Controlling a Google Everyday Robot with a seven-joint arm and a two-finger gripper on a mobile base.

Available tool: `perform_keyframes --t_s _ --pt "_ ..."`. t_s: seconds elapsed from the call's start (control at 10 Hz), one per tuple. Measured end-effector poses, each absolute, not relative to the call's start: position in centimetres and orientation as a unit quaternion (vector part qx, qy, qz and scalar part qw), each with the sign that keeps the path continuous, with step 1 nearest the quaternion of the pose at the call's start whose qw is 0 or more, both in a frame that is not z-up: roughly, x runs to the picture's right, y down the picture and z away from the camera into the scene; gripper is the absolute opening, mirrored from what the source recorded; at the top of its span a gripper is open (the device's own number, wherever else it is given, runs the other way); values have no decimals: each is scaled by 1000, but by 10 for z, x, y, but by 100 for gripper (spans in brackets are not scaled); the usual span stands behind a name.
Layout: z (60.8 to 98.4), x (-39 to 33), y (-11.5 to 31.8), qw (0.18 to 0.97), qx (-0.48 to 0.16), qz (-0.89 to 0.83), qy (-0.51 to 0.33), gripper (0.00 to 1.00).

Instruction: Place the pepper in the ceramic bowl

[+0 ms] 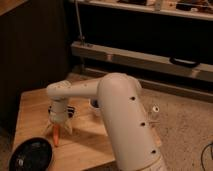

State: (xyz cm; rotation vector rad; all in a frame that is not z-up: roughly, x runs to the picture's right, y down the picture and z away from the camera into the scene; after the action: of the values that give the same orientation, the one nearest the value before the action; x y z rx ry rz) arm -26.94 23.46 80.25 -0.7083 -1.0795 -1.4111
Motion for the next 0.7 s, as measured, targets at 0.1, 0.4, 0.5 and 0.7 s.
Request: perform_keyframes --t_s 0.1,0.4,0.5,0.7 --pt "802 -270 235 575 -305 -603 -461 80" --pt "802 -270 235 573 -308 -603 -462 56" --pt "802 -270 235 573 -309 -602 -463 45" --pt "802 -270 235 572 -311 -601 -463 31"
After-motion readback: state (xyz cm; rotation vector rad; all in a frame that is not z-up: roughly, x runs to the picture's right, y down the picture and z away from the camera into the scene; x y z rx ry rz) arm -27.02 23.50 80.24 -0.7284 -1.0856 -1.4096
